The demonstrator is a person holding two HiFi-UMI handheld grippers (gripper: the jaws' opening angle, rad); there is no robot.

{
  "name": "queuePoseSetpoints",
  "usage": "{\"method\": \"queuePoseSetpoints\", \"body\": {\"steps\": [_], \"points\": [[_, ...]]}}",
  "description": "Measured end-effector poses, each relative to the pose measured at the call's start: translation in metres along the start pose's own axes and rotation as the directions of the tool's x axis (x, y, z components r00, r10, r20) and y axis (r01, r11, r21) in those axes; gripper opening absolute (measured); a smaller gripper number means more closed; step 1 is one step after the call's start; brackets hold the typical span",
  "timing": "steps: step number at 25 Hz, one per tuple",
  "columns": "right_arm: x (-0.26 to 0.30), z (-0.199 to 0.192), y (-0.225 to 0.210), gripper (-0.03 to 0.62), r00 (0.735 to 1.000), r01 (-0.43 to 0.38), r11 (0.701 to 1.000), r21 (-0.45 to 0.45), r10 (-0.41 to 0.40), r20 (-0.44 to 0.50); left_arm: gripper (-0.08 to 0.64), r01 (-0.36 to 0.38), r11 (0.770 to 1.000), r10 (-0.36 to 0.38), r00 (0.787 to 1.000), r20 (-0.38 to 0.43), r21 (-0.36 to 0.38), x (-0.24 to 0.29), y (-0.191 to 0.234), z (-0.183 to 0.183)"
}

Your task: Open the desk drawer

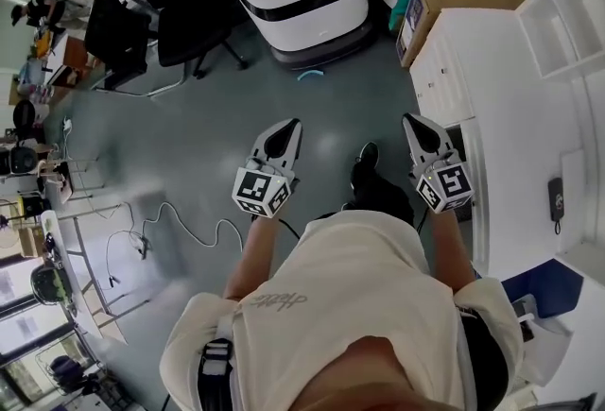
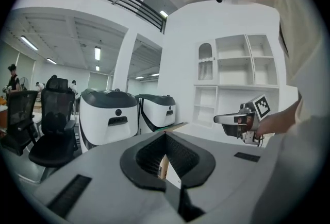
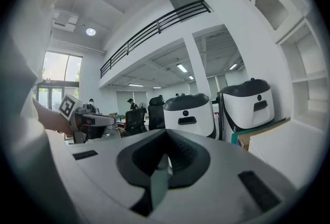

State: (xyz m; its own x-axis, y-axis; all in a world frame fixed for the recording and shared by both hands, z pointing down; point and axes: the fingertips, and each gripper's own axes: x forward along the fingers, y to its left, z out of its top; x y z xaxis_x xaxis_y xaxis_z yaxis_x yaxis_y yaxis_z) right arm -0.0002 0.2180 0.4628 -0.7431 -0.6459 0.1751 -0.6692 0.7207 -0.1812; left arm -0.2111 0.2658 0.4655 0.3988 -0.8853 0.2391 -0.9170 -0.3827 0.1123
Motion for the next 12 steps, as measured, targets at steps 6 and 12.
{"method": "queuePoseSetpoints", "body": {"steps": [6,12], "points": [[0.070,0.048,-0.047,-0.006,0.997,-0.047,0.999,-0.024,0.048,0.061,0.000,0.018,0.999,-0.020,0.999,0.049,0.046,0.077,0.029,0.055],[0.112,0.056,-0.075,-0.006,0.994,-0.098,0.994,-0.058,0.101,0.047,0.000,0.045,0.999,-0.046,0.997,0.061,0.021,0.134,0.035,0.068]]}}
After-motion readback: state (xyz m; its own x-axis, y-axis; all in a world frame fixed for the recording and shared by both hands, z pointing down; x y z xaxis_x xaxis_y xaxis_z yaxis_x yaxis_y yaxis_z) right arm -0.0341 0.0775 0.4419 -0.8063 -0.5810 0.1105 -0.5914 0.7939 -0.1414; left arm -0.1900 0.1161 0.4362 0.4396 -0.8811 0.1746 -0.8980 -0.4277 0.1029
